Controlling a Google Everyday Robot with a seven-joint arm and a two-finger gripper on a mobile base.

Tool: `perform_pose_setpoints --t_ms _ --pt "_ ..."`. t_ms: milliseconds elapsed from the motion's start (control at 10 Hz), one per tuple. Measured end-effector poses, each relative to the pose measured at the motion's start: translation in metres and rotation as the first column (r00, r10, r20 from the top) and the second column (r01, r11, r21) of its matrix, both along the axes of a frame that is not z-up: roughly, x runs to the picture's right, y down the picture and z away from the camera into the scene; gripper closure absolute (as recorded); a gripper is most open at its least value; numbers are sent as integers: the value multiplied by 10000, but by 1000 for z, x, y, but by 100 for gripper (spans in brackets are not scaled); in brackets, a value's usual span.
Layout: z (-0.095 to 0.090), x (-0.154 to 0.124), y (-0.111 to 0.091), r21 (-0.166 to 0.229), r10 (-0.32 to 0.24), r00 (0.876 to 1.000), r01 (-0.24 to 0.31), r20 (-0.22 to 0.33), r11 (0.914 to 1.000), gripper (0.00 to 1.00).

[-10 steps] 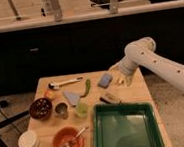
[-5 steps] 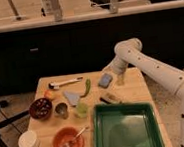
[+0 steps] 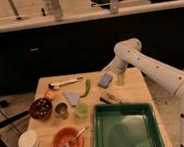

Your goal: Place sponge in plastic cup

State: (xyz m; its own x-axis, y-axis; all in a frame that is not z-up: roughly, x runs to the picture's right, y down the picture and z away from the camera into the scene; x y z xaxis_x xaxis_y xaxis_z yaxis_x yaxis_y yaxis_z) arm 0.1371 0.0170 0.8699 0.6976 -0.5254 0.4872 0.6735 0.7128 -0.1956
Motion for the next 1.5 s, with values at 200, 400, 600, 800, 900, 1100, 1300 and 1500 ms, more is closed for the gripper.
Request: perform_pose_setpoints --t_ms 200,400,600,800,900,1100,1300,1500 --pt "5 2 2 211 69 9998 -66 -159 9998 20" --pt "15 -1 1 259 36 10000 -34 -87 9997 20" --pt "23 -8 -2 295 -51 10000 49 47 9996 20" --pt "41 -14 -4 236 -164 9996 158 250 9996 20" --pt "49 -18 -5 201 -217 9991 209 361 9996 20" --pt "75 -24 -7 -14 -330 9975 331 622 9994 20" --pt "97 -25 -5 -296 -424 9966 446 701 9986 20" --pt "113 -28 -3 -551 -483 9960 525 756 9971 20"
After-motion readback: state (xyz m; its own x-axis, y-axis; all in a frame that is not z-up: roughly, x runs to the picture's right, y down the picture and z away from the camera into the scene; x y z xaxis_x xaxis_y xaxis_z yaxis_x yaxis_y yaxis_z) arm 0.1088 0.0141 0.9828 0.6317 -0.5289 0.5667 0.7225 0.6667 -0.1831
